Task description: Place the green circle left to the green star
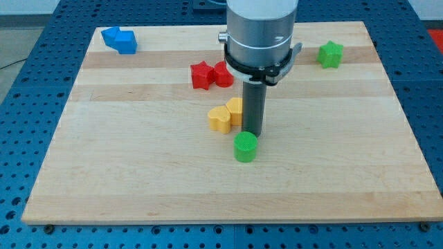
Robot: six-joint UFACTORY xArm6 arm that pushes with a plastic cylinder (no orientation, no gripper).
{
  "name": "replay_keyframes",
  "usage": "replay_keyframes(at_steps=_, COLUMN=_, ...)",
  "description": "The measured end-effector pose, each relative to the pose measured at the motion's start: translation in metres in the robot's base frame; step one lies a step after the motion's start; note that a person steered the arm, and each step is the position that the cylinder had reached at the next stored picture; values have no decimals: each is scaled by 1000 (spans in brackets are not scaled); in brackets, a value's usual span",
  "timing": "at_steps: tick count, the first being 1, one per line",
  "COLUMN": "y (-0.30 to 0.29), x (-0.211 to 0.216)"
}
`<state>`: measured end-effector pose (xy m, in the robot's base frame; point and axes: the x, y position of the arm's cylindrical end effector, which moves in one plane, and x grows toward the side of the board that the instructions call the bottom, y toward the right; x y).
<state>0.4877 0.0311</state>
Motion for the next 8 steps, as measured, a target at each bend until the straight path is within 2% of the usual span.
replay_keyframes(at_steps=2, y=-69, x=25)
replay_keyframes(at_steps=3, y=-90, x=63)
replay_keyframes(at_steps=4, y=-51, x=60)
replay_keyframes(at_steps=6, y=35, x=1)
replay_keyframes(at_steps=7, y=52, x=3)
replay_keyframes(at_steps=8, y=46, x=43)
